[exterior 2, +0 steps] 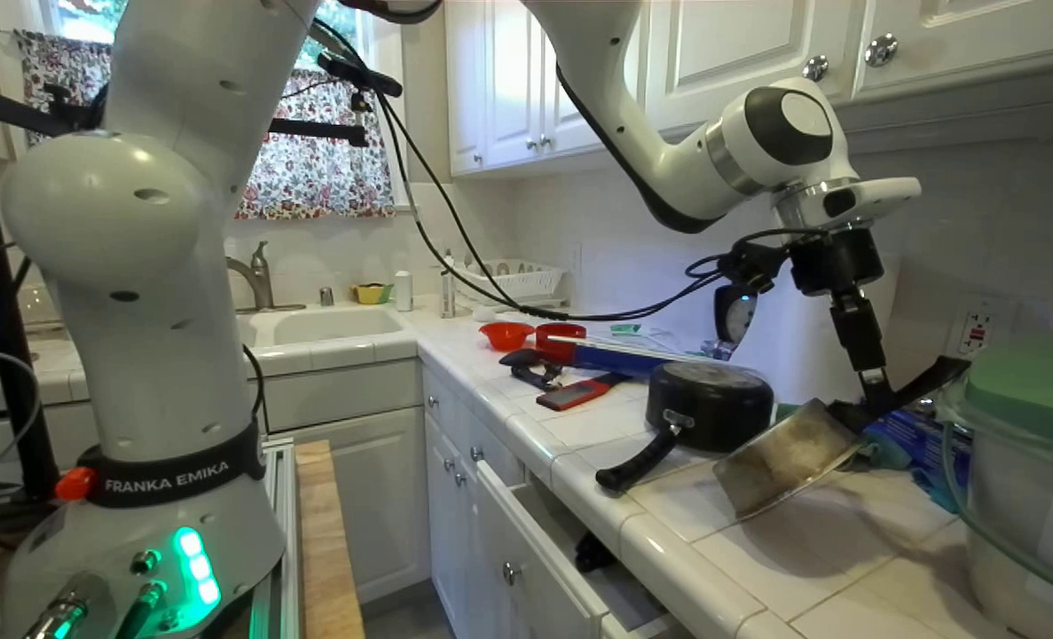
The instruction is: Place the silver pot right side up on the black upside down pot
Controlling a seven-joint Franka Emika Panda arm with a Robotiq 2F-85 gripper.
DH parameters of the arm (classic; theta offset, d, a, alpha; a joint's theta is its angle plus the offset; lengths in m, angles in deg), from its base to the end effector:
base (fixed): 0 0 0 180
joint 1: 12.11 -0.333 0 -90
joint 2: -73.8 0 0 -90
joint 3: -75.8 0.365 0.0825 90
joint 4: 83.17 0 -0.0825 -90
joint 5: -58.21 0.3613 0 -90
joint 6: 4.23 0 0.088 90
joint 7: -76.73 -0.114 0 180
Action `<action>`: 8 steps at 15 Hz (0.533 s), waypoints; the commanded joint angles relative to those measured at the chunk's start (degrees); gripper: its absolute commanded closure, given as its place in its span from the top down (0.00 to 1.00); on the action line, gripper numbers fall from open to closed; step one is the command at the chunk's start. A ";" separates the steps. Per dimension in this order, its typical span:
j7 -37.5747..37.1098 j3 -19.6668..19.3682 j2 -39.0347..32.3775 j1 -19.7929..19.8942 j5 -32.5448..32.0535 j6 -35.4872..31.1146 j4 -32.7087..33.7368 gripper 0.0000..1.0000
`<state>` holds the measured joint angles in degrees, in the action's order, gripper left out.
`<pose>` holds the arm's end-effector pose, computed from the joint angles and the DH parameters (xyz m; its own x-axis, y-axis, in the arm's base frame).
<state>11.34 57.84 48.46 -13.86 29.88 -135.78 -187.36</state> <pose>0.6323 -0.1731 0.3668 0.4863 -0.7663 0.4200 -0.8737 -0.4192 0.2468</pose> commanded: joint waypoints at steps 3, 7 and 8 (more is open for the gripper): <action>0.08 1.34 -2.52 2.27 2.91 1.10 -0.62 0.09; 0.48 1.91 -5.34 3.05 5.70 1.93 -0.93 0.09; 0.70 2.03 -6.10 3.23 6.40 1.92 -0.72 0.09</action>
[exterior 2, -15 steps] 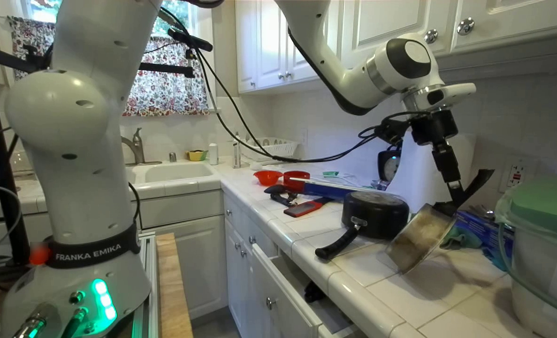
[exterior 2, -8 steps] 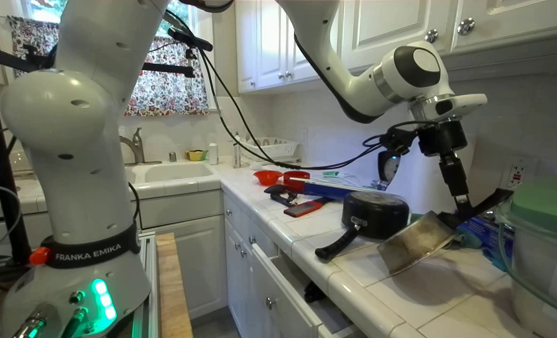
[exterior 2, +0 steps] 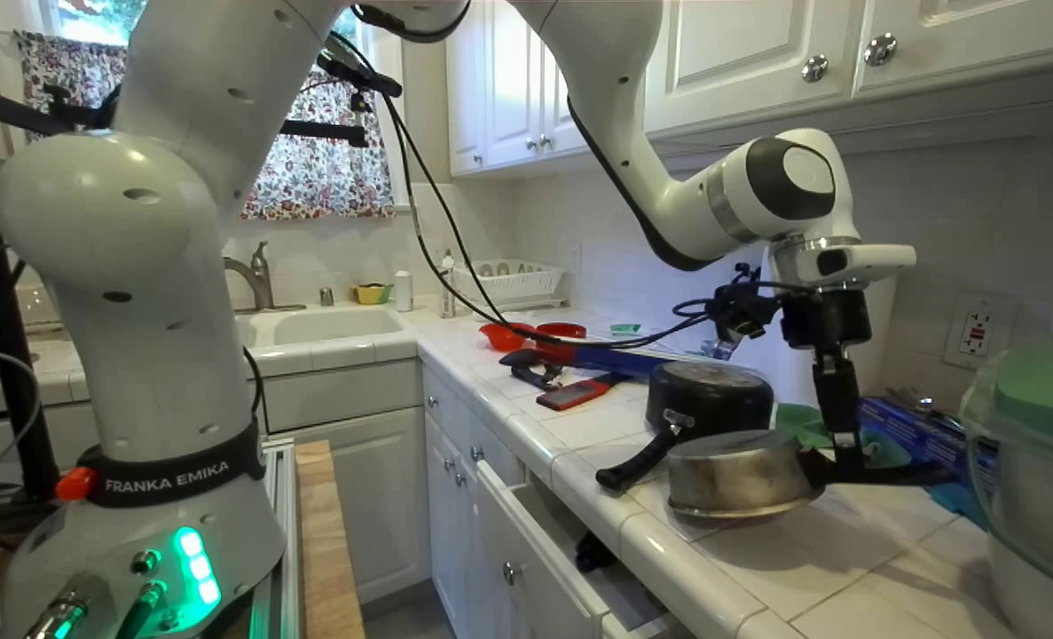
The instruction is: Place the silver pot right side up on the black upside down pot
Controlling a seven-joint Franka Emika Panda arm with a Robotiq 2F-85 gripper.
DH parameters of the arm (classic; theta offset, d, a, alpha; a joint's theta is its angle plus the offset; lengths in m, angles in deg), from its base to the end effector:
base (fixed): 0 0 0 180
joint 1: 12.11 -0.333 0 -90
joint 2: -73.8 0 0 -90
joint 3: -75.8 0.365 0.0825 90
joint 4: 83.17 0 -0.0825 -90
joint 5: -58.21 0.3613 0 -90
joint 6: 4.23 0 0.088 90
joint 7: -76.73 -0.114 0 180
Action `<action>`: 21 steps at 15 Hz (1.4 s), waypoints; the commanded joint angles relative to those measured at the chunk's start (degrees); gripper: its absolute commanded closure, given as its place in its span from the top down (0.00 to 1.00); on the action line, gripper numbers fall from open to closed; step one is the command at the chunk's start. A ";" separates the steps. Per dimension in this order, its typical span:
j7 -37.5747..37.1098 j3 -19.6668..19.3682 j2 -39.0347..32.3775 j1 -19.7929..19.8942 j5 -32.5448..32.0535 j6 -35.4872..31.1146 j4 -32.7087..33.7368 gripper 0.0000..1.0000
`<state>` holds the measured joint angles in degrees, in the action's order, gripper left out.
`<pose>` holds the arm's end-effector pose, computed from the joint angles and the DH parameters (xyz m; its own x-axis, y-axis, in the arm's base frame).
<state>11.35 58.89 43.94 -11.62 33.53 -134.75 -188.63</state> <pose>0.6196 -0.1862 0.3048 0.4629 -0.8235 0.3281 -0.8761 -0.3688 0.3104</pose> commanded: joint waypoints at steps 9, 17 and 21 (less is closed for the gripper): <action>1.47 0.58 -3.48 1.40 5.53 0.06 0.89 0.04; 6.87 1.57 -5.24 3.92 8.38 -7.66 1.27 0.63; 10.22 1.45 -7.29 4.65 10.56 -11.65 1.39 0.90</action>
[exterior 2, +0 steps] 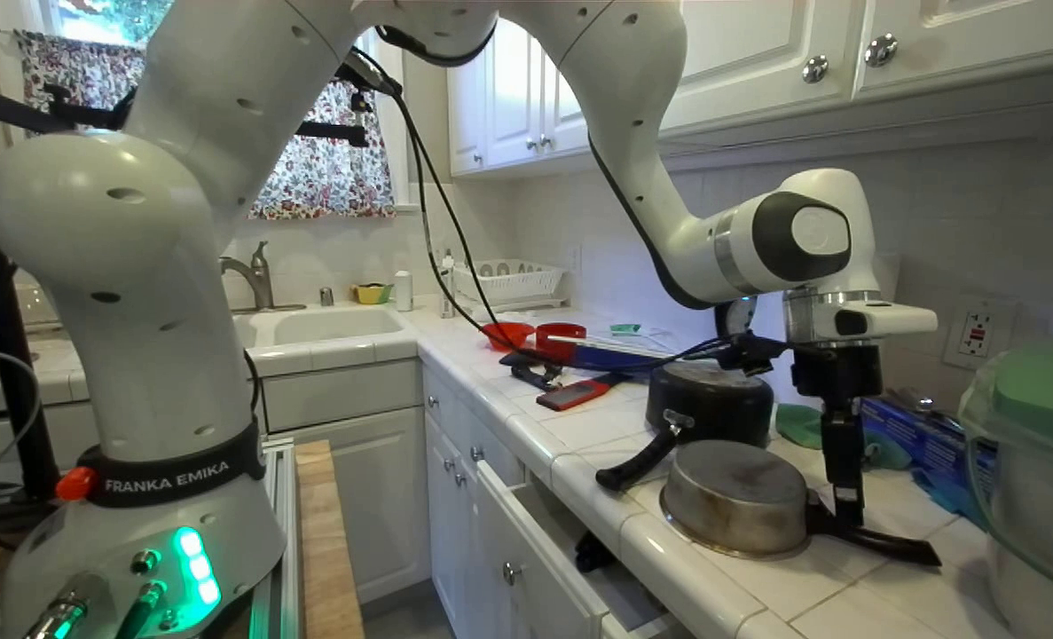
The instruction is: Place the silver pot right side up on the black upside down pot
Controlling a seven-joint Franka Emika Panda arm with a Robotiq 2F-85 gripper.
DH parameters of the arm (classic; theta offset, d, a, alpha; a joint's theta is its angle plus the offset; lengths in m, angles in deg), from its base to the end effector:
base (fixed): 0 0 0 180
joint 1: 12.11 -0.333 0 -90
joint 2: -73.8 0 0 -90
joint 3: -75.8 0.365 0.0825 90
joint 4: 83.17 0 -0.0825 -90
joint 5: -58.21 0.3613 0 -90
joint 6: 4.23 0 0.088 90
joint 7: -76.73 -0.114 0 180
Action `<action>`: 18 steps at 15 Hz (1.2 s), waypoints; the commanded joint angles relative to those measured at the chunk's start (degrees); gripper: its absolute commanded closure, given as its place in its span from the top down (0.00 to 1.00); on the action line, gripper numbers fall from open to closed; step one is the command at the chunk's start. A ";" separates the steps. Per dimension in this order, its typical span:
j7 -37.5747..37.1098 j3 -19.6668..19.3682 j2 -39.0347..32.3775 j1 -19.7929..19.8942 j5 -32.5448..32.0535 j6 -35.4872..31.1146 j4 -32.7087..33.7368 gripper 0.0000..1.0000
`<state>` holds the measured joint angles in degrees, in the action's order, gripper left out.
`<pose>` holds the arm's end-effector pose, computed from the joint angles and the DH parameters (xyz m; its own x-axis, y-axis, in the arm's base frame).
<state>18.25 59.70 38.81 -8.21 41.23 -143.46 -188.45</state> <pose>0.6252 -0.2087 0.2578 0.4698 -0.8433 0.2610 -0.8791 -0.4198 0.2257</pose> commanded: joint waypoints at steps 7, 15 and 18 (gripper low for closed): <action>6.98 0.39 -5.38 1.40 7.02 -8.22 2.09 1.00; 8.75 0.35 -6.80 1.15 10.81 -8.30 3.45 0.31; 9.28 0.70 -6.47 1.34 12.60 -6.72 4.04 0.10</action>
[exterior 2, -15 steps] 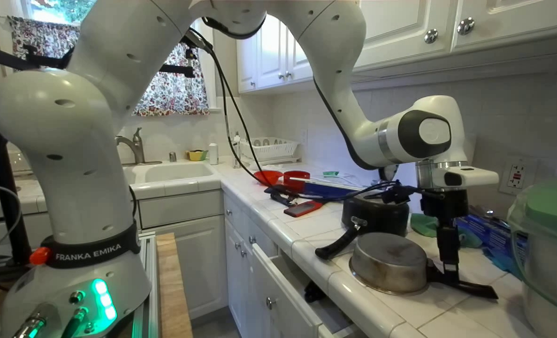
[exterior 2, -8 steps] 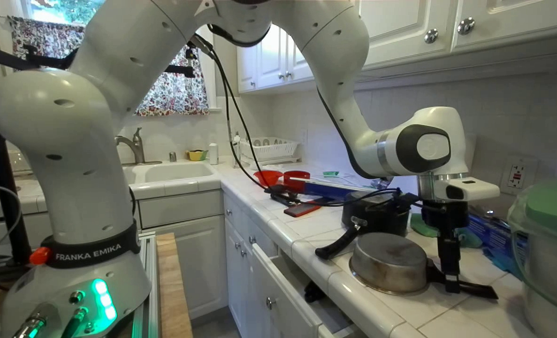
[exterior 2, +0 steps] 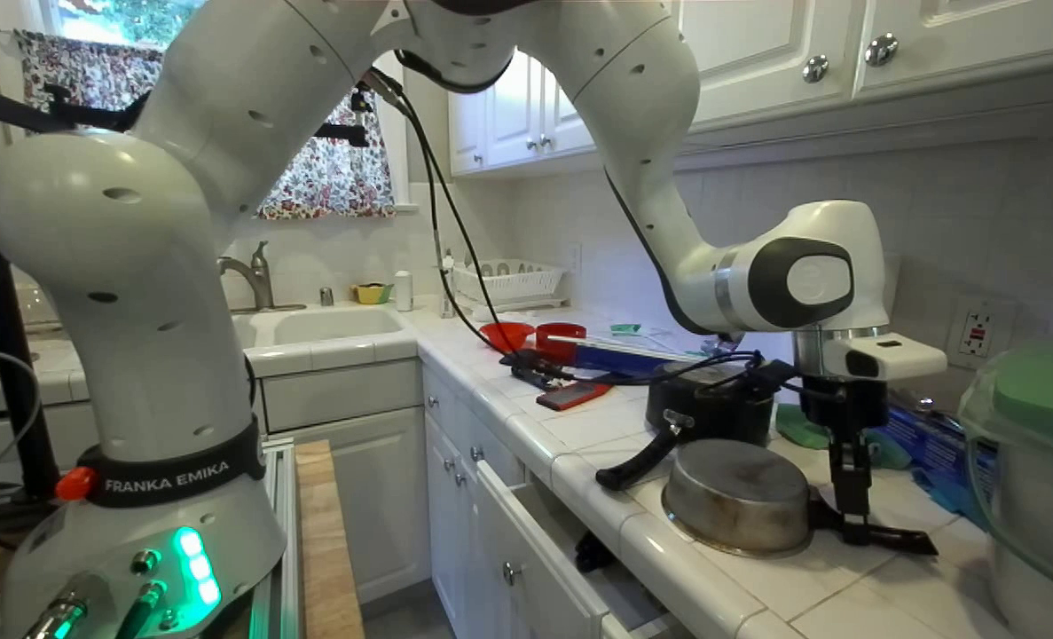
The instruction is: Place the silver pot right side up on the black upside down pot
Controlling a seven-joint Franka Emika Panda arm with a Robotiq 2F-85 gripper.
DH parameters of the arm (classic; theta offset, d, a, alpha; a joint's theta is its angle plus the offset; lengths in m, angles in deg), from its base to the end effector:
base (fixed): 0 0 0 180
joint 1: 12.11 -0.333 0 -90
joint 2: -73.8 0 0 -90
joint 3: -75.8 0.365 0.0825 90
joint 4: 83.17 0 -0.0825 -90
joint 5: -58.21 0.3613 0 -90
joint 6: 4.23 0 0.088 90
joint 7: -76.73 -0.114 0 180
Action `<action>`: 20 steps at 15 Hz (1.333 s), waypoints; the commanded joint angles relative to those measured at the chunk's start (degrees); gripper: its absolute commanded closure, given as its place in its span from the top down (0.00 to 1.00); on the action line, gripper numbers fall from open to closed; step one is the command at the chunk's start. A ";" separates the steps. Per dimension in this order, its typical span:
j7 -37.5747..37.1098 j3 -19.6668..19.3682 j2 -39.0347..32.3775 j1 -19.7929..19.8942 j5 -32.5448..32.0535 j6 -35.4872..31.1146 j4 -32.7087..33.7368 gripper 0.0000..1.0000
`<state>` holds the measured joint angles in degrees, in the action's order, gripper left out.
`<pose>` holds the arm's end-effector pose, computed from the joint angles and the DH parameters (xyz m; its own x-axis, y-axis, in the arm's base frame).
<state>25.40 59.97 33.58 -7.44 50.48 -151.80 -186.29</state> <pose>0.6445 -0.2140 0.2249 0.4763 -0.8455 0.2412 -0.8790 -0.4645 0.1077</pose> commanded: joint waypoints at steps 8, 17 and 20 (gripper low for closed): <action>2.41 -0.01 1.53 -0.30 4.59 5.85 1.79 0.10; 2.09 -4.28 9.03 -7.32 -5.15 10.80 0.25 0.10; 1.44 -4.56 11.50 -8.76 -9.63 12.88 0.19 0.10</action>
<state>27.56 56.29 41.69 -14.44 45.09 -141.23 -184.76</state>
